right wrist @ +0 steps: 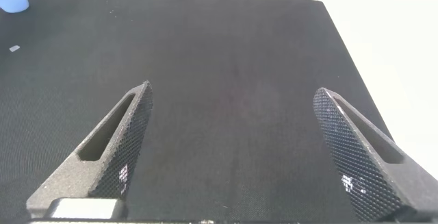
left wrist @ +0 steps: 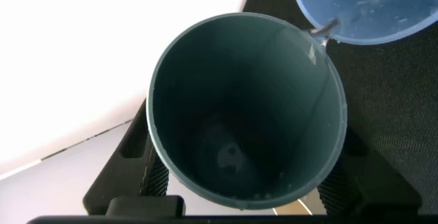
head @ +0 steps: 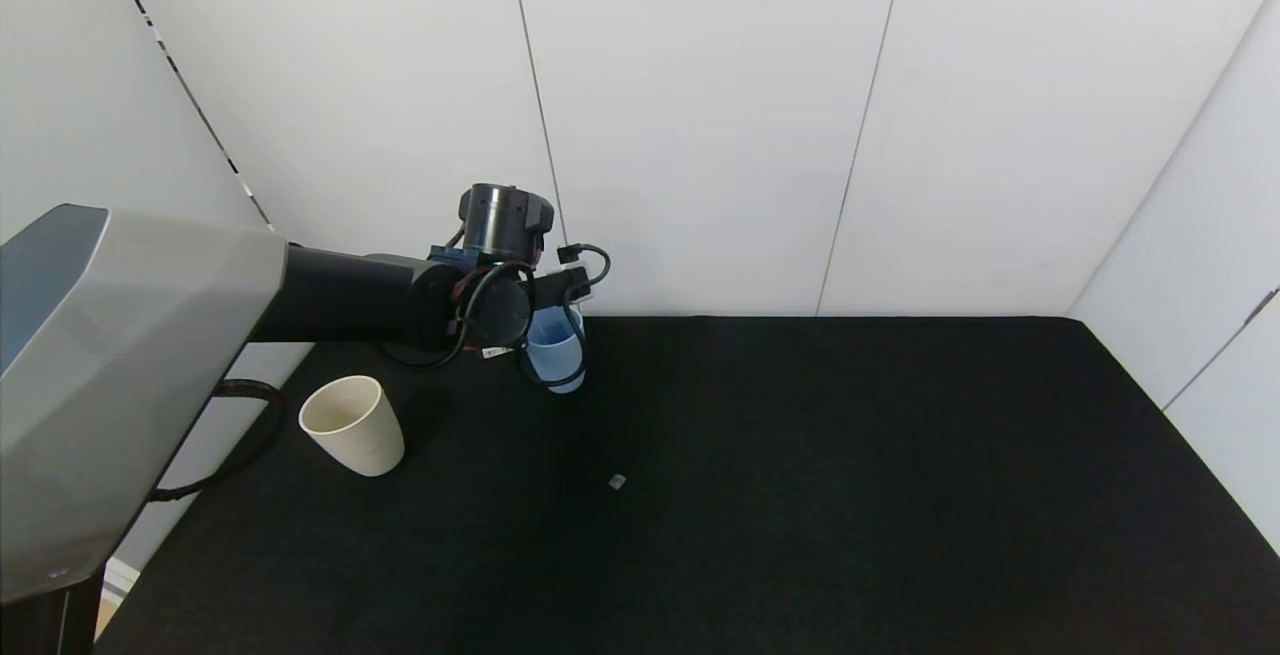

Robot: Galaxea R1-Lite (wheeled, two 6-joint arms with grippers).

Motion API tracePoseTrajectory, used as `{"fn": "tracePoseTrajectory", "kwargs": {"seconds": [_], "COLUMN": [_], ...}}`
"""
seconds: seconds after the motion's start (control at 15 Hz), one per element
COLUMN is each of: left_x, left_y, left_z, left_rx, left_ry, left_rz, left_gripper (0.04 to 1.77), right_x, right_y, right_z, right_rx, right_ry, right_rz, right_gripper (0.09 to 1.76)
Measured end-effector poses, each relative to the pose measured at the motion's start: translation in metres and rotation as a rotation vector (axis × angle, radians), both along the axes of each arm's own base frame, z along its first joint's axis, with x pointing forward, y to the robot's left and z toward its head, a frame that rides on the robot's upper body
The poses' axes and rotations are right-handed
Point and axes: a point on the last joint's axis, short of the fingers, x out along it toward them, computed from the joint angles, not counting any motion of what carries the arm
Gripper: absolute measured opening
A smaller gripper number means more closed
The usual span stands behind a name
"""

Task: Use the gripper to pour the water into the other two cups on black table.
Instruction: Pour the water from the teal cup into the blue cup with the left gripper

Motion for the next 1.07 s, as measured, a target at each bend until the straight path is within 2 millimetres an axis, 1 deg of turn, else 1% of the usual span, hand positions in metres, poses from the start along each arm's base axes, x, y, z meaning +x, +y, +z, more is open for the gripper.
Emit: {"fn": "tracePoseTrajectory", "kwargs": {"seconds": [0.2,0.4,0.6,0.8,0.93,1.07], "left_x": [-0.003,-0.008,-0.015,-0.027,-0.036,-0.046], "left_y": [0.001,0.004,0.008,0.011,0.017,0.029], "left_z": [0.004,0.007,0.005,0.009,0.014,0.018], "left_rx": [-0.021,-0.1,-0.224,-0.378,-0.472,-0.519], "left_ry": [-0.013,-0.036,-0.055,-0.068,-0.076,-0.072], "left_rz": [0.0,0.027,0.057,0.055,0.064,0.074], "left_gripper": [1.17,1.17,1.17,1.17,1.17,1.17], "right_x": [0.0,0.0,0.0,0.0,0.0,0.0], "right_y": [0.0,0.0,0.0,0.0,0.0,0.0], "right_z": [0.0,0.0,0.0,0.0,0.0,0.0], "right_rx": [0.0,0.0,0.0,0.0,0.0,0.0], "right_ry": [0.0,0.0,0.0,0.0,0.0,0.0], "right_rz": [0.0,0.0,0.0,0.0,0.0,0.0], "right_gripper": [1.71,1.71,1.71,1.71,1.71,1.71]}}
